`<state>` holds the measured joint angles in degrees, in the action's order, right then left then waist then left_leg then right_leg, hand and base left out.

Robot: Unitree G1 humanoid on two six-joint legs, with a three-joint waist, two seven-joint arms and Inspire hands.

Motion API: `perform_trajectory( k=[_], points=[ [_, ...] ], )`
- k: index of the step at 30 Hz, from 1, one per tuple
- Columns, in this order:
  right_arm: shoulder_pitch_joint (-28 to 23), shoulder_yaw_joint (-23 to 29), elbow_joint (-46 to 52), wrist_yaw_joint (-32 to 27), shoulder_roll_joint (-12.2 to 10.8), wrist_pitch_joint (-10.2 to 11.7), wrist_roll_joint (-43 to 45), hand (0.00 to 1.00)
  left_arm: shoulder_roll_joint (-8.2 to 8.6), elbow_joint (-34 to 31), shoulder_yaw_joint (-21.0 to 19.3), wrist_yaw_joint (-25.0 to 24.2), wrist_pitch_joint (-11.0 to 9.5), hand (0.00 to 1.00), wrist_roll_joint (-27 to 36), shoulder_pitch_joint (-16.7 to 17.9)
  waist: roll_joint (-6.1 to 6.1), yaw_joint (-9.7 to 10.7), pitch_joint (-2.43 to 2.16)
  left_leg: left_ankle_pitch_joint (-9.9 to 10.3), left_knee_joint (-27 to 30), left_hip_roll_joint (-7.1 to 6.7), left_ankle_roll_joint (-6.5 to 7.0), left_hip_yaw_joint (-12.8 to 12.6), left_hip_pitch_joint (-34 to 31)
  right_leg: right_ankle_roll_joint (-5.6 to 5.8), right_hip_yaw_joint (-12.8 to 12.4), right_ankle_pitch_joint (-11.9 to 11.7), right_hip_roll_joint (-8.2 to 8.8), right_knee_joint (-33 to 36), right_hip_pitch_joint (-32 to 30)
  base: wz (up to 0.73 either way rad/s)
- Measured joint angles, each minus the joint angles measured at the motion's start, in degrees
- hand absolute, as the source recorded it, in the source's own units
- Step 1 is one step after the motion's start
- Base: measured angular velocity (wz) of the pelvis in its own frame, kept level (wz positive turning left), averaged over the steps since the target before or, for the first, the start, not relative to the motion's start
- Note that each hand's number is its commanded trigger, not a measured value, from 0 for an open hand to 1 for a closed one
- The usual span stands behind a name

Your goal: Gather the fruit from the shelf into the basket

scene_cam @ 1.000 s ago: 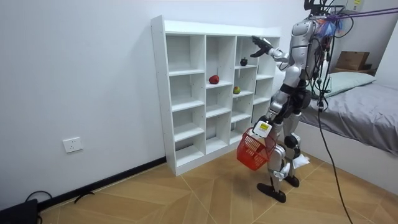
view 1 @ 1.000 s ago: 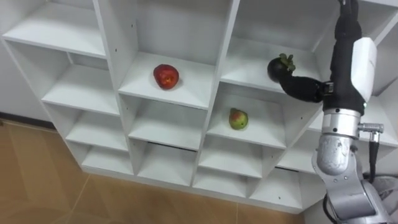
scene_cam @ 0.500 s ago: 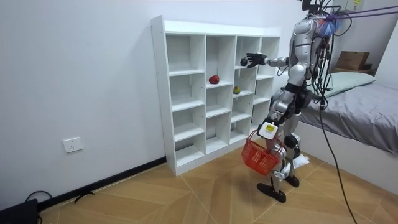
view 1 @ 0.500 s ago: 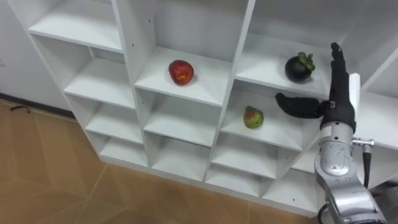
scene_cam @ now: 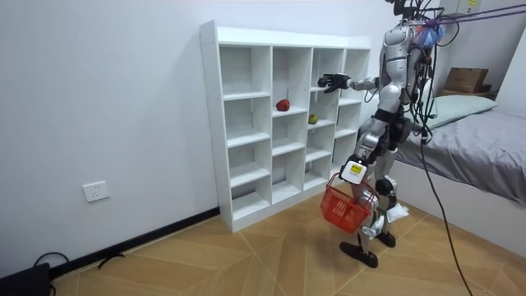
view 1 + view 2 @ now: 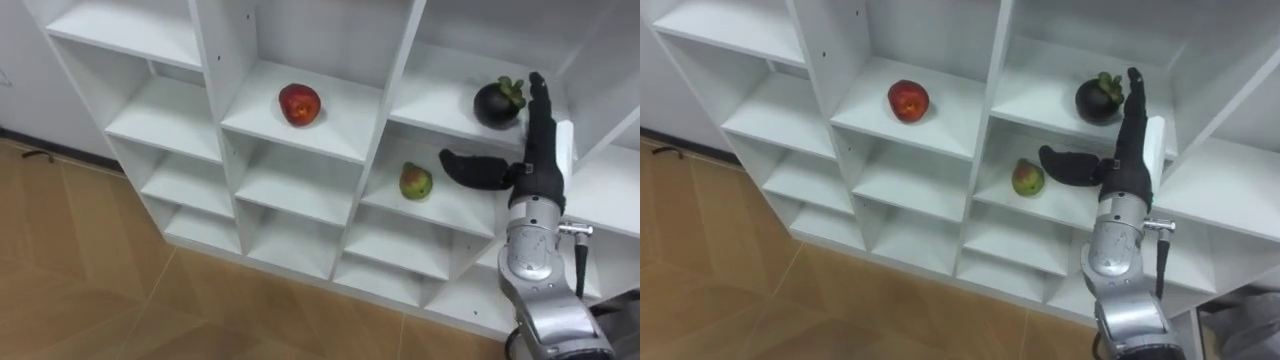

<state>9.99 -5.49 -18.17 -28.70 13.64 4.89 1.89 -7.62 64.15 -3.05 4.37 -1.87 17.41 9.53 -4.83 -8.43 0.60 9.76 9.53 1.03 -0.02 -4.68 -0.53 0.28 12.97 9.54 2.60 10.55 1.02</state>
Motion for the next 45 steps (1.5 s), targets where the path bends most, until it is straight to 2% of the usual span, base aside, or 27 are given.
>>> perform_trajectory(
  k=[9,12,13,19,39,45],
  points=[
    [3.83,0.16,-3.48,0.02,0.1,0.47,-11.24,0.0,-0.08,-0.05,0.94,0.34,0.25,1.0,-0.06,0.27,-0.4,0.36,-0.28,-0.16,0.36,-0.05,-0.01,0.24,0.19,-0.09,0.56,-0.06,0.19,0.06,0.23,0.01],
    [4.71,1.18,-3.57,0.05,0.1,0.93,-17.65,0.0,-0.13,-0.13,0.92,0.26,0.36,1.0,-0.08,0.43,-0.22,0.55,-0.17,-0.28,0.42,-0.23,0.08,0.65,0.2,-0.09,1.15,-0.06,0.36,-0.01,0.65,0.1],
    [4.71,1.69,-3.65,0.16,0.09,1.14,-19.12,0.0,-0.14,-0.32,0.92,0.21,0.42,1.0,-0.08,0.67,0.04,0.73,0.01,-0.27,0.5,-0.29,0.09,0.76,0.19,-0.08,1.37,-0.06,0.4,-0.06,0.98,0.08],
    [4.97,2.86,-3.65,1.0,0.11,1.51,-24.16,0.0,-0.06,-2.34,0.96,0.52,1.56,1.0,0.01,2.36,0.28,0.77,-0.08,-0.27,0.45,-0.32,0.09,0.8,0.08,-0.09,1.43,-0.07,0.42,0.0,1.01,0.02],
    [5.85,2.86,-3.73,-0.6,0.1,1.36,-25.32,0.0,-0.01,-2.42,0.98,1.28,2.52,1.0,-0.14,2.7,0.41,0.24,-0.2,-0.28,0.76,-0.36,0.1,1.06,-0.28,-0.1,1.69,-0.07,0.46,0.03,0.97,0.01],
    [9.92,2.53,-8.93,-1.38,0.12,0.73,-23.79,0.0,0.02,-4.02,1.01,1.66,3.41,1.0,-0.11,2.97,-0.05,0.32,-0.21,-0.31,1.34,-0.52,0.14,1.78,-0.9,-0.1,2.14,-0.07,0.54,-0.04,0.89,0.05]
  ],
)
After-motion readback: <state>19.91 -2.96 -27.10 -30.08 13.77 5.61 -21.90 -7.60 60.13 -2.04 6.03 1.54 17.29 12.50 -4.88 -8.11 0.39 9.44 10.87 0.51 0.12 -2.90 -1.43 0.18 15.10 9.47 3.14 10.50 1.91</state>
